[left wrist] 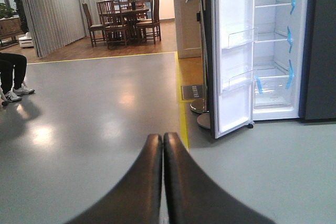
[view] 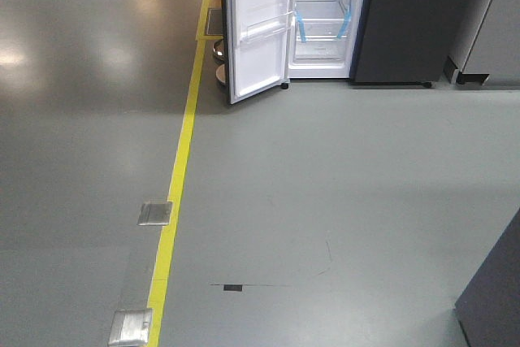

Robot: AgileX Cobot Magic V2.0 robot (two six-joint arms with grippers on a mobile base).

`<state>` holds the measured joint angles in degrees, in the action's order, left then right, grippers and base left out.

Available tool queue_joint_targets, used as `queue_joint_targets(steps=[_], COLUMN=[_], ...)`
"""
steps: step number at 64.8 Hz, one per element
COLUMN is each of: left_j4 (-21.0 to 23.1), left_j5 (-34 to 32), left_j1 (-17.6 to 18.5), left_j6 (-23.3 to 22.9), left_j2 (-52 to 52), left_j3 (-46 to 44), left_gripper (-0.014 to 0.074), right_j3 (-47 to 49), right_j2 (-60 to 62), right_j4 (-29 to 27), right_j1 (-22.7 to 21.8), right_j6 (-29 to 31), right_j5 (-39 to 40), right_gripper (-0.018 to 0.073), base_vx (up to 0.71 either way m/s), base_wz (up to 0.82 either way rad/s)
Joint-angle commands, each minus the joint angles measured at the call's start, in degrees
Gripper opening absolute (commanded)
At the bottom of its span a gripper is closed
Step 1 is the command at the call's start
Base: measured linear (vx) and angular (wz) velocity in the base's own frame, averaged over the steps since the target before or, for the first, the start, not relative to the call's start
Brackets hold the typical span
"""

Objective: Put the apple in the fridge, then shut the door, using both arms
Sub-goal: 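Continue driving closer to the open refrigerator with apple held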

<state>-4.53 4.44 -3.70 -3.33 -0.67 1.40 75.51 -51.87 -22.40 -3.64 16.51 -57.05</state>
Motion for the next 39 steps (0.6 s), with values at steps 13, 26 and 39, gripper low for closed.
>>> queue_joint_targets(steps=[13, 26, 39], left_j4=[0.4, 0.4, 0.4], left_j5=[-4.1, -4.1, -4.1], left_j1=[0.3, 0.3, 0.3], left_j6=[-0.5, -0.5, -0.5], left_j2=[-0.9, -0.9, -0.9], left_j3=[1.6, 1.6, 1.6], left_gripper=[-0.0006, -0.0006, -0.0006], right_j3=[1.4, 1.4, 1.4], right_j2=[0.4, 0.4, 0.4], right_j4=[-1.5, -1.5, -1.5], right_j1=[-0.2, -0.2, -0.2], right_j6=[0.4, 0.4, 0.4], right_j5=[4.6, 4.6, 4.6], right_gripper=[0.0043, 0.0043, 0.0043], base_vx=[0.13, 0.13, 0.14], base_wz=[0.0, -0.01, -0.02])
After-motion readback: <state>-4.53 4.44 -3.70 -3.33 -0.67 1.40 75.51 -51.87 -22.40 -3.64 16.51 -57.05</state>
